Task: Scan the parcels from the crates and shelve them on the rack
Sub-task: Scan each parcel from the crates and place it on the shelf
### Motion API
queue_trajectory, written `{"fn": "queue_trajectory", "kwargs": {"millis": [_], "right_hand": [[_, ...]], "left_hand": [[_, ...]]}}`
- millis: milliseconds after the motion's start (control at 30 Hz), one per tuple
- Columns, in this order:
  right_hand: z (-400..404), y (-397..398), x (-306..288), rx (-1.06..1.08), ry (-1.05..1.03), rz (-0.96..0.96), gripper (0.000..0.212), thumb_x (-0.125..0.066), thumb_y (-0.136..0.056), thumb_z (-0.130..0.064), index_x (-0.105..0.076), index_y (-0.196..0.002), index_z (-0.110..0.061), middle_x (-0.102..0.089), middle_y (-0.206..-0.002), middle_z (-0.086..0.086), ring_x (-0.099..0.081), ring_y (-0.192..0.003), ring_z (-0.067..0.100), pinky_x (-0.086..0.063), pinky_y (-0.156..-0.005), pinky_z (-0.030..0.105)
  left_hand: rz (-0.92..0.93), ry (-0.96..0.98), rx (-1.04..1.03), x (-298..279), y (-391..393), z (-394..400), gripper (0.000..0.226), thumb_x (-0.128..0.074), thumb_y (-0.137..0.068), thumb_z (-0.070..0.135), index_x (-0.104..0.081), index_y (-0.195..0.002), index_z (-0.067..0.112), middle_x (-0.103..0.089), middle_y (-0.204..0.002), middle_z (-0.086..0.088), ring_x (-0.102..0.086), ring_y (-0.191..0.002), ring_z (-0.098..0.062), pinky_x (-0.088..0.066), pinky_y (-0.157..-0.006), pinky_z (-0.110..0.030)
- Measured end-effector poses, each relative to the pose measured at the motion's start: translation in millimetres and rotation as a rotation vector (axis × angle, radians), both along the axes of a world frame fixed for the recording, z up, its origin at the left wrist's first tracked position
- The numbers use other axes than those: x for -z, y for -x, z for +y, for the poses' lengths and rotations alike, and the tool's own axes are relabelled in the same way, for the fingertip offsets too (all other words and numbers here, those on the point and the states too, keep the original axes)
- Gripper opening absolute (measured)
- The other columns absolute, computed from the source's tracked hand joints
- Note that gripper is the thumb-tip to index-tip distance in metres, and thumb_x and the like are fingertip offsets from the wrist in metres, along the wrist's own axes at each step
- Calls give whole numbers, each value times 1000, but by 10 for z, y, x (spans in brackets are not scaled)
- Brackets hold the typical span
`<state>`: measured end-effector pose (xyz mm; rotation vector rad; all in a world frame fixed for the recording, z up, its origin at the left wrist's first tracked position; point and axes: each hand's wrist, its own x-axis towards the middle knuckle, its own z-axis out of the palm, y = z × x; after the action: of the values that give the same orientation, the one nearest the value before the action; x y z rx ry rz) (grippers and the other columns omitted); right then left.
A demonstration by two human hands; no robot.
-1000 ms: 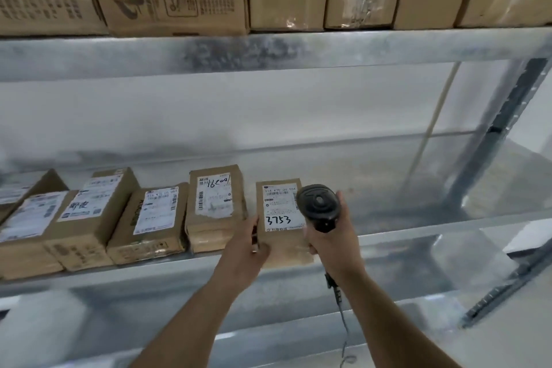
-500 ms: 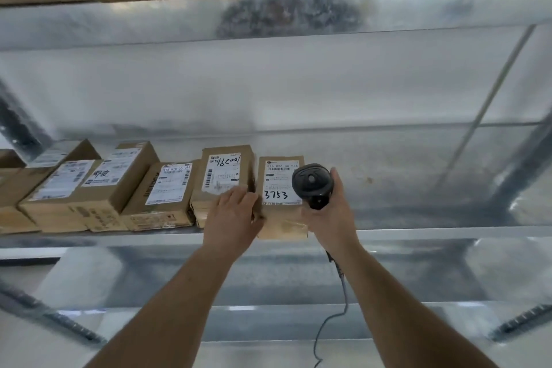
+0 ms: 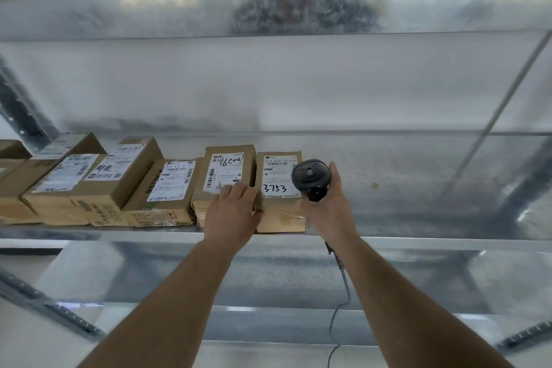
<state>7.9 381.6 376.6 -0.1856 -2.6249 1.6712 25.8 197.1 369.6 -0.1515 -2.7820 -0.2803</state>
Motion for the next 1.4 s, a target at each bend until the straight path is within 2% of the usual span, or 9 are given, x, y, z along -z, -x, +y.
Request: {"fn": "queue_trajectory", "kwargs": {"millis": [233,400,567,633,733,1100,1167,1267,1400], "right_hand": [[15,-188,-93,-44,27,72,101,-71,-84,-12,-5,-157,-36,-56,-139,-4,-58,-120,26,-50,-99,41],[-118,-401,-262,-92,65,170,102,-71,-82,-13,-6,-154,-45,-58,-128,-12,-63,-108,27,-55,-90,47],[-433,-644,-399,-215,149,236,102,-76,-83,-18,-7,-155,-41,-47,-147,-12,-50,-130,17,-43,-100,27],[-604,-746,-414,-271,176,240,105,-79,-80,-20,-8,-155,-42,-49,-134,-23,-54,-127,19,-47,-104,38],[-884,-936,-409,-370,174,246,105,-81,-75,-23,-14,-154,-42,-49,-124,-31,-60,-119,25,-54,-92,54],[-2110,-1478,-581,-589,188,304,106,-82,-77,-23,-11,-152,-49,-41,-111,-44,-52,-128,17,-52,-95,56],[-2415,-1592,-614,-627,186,297,107,-81,-77,-23,-10,-152,-50,-44,-115,-41,-53,-127,18,-52,-95,56],[-2939,-1766,-663,-691,196,299,106,-81,-77,-25,-10,-151,-51,-47,-142,-17,-53,-127,21,-52,-95,56],[-3715,-1983,-717,-775,219,317,105,-81,-78,-19,-13,-153,-46,-39,-110,-49,-52,-121,7,-54,-95,48]], "left_hand": [[21,-102,56,-66,-194,-22,60,-69,-85,29,-45,-139,20,-47,-141,-5,-42,-132,-26,-33,-111,-42],[150,-232,-45,-266,-409,-100,60,-68,-76,28,-56,-131,7,-54,-133,-18,-52,-122,-40,-45,-97,-54],[240,-376,-229,-383,-791,-232,64,-76,-80,20,-50,-137,8,-46,-142,-20,-43,-132,-37,-38,-106,-52],[255,-402,-307,-384,-994,-335,63,-75,-82,22,-49,-138,9,-42,-145,-19,-39,-135,-35,-37,-106,-52],[257,-390,-406,-384,-1310,-568,60,-71,-86,27,-48,-139,11,-40,-147,-17,-37,-137,-32,-37,-106,-52],[348,-419,-618,-566,-2145,-1720,65,-66,-88,35,-40,-146,18,-28,-156,-10,-28,-142,-27,-25,-116,-45],[361,-414,-667,-584,-2312,-2013,66,-66,-89,36,-39,-146,19,-28,-157,-9,-28,-143,-27,-26,-116,-44],[376,-446,-733,-595,-2577,-2495,66,-65,-89,37,-37,-147,21,-24,-158,-6,-24,-144,-25,-24,-116,-42],[379,-450,-804,-585,-2923,-3186,67,-64,-90,37,-35,-148,22,-20,-160,-4,-21,-145,-24,-21,-116,-39]]}}
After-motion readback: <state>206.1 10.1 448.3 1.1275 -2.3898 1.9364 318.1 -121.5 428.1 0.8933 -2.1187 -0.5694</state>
